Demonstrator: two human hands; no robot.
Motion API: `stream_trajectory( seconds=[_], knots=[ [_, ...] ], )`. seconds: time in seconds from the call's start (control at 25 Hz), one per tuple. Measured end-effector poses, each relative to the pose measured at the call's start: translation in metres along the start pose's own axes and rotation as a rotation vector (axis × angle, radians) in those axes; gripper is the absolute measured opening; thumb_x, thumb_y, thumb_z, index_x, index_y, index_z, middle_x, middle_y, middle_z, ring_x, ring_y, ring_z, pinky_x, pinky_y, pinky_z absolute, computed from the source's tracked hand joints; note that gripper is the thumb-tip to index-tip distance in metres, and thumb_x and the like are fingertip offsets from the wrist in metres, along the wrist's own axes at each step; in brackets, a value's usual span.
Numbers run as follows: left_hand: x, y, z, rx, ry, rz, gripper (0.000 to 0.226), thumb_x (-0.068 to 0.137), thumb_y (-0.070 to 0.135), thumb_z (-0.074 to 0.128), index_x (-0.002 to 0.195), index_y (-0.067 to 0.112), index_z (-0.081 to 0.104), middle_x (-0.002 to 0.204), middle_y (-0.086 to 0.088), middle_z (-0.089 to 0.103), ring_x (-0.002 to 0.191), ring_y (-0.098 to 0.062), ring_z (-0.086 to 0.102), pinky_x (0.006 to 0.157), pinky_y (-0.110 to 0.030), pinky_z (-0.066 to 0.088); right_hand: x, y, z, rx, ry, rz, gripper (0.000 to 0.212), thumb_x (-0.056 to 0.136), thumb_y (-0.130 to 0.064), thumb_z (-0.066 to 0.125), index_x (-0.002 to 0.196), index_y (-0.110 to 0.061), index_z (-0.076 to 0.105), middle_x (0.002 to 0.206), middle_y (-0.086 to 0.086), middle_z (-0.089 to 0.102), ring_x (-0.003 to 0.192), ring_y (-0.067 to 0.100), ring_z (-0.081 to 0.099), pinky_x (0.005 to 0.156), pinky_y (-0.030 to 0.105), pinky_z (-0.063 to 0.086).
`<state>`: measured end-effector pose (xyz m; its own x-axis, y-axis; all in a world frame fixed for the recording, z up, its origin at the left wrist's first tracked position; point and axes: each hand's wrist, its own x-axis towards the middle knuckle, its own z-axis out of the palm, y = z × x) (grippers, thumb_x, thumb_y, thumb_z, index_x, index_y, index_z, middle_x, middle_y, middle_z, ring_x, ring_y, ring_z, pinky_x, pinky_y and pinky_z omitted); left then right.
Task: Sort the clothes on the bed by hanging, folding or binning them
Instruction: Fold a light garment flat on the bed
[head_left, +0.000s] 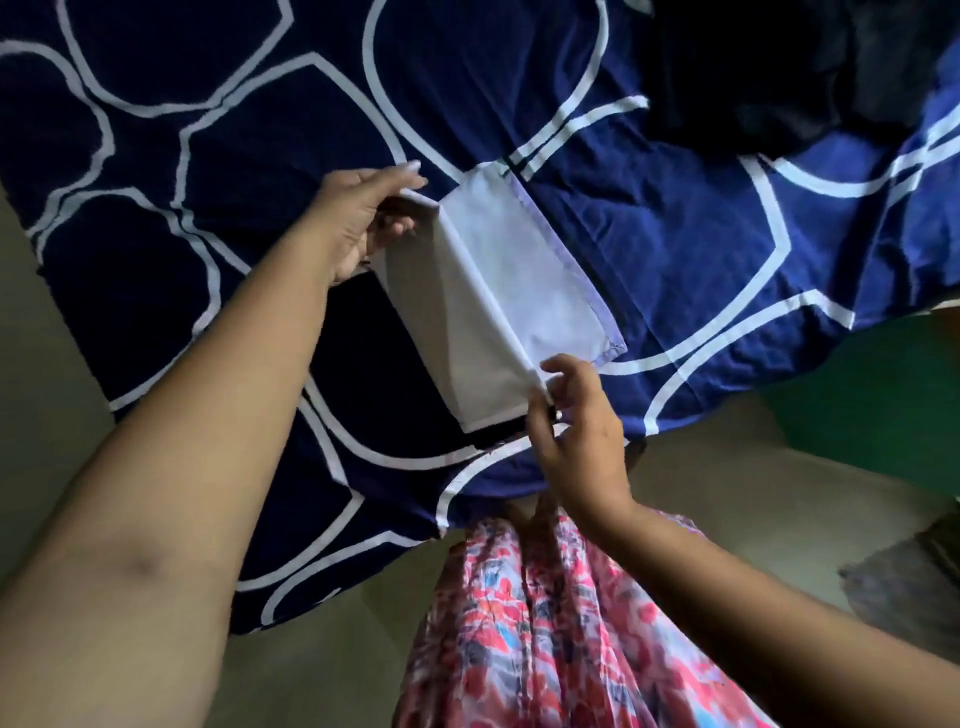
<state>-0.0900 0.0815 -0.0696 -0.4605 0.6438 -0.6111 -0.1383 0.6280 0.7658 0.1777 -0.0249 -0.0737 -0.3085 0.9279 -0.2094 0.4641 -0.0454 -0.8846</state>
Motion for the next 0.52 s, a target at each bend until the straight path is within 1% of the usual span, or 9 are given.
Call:
stream_trajectory(
  seconds=[0.12, 0.24, 0.36, 0.44, 0.52],
  knots=[
    [0.024, 0.010, 0.045, 0.000, -0.093, -0.029, 0.016, 0.085, 0.027, 0.071, 0.083, 0.012, 0.066, 0.057, 0.002, 0.066, 0.046, -0.005, 0.057, 0.044, -0.013, 0.044, 0.034, 0.028, -0.026, -0.031, 0.078, 0.136, 0.021, 0.092, -0.010, 0.053, 0.111, -0.016, 0.049, 0.082, -0.004, 0.058, 0.070, 0.017, 0.054, 0.065, 0.028, 0.040],
    [0.043, 0.006, 0.071, 0.086, -0.158, -0.083, 0.009, 0.085, 0.019, 0.072, 0.085, 0.011, 0.067, 0.060, 0.002, 0.068, 0.050, -0.007, 0.061, 0.050, -0.014, 0.049, 0.057, 0.055, -0.039, -0.102, 0.063, 0.200, 0.019, 0.093, -0.012, 0.051, 0.111, -0.016, 0.048, 0.086, -0.005, 0.057, 0.071, 0.021, 0.055, 0.067, 0.033, 0.042],
    [0.054, -0.001, 0.087, 0.104, -0.118, -0.118, 0.006, 0.085, 0.010, 0.070, 0.090, 0.008, 0.066, 0.061, 0.001, 0.069, 0.050, -0.007, 0.062, 0.060, -0.016, 0.054, 0.073, 0.072, -0.042, -0.126, 0.043, 0.236, 0.015, 0.095, -0.017, 0.049, 0.109, -0.020, 0.047, 0.087, -0.007, 0.056, 0.074, 0.021, 0.054, 0.067, 0.033, 0.042],
    [0.059, -0.005, 0.096, 0.065, -0.083, -0.113, 0.006, 0.087, 0.005, 0.066, 0.090, 0.007, 0.062, 0.058, 0.001, 0.069, 0.047, -0.006, 0.061, 0.059, -0.015, 0.054, 0.080, 0.078, -0.044, -0.149, 0.046, 0.239, 0.012, 0.095, -0.018, 0.046, 0.107, -0.020, 0.046, 0.090, -0.007, 0.056, 0.076, 0.021, 0.054, 0.066, 0.033, 0.041],
    [0.063, -0.010, 0.102, 0.044, -0.052, -0.060, 0.005, 0.088, 0.006, 0.066, 0.089, 0.009, 0.062, 0.057, 0.002, 0.068, 0.045, -0.005, 0.058, 0.060, -0.016, 0.054, 0.085, 0.081, -0.045, -0.165, 0.056, 0.234, 0.010, 0.096, -0.018, 0.044, 0.105, -0.020, 0.046, 0.090, -0.006, 0.056, 0.077, 0.020, 0.053, 0.066, 0.034, 0.041]
  ],
)
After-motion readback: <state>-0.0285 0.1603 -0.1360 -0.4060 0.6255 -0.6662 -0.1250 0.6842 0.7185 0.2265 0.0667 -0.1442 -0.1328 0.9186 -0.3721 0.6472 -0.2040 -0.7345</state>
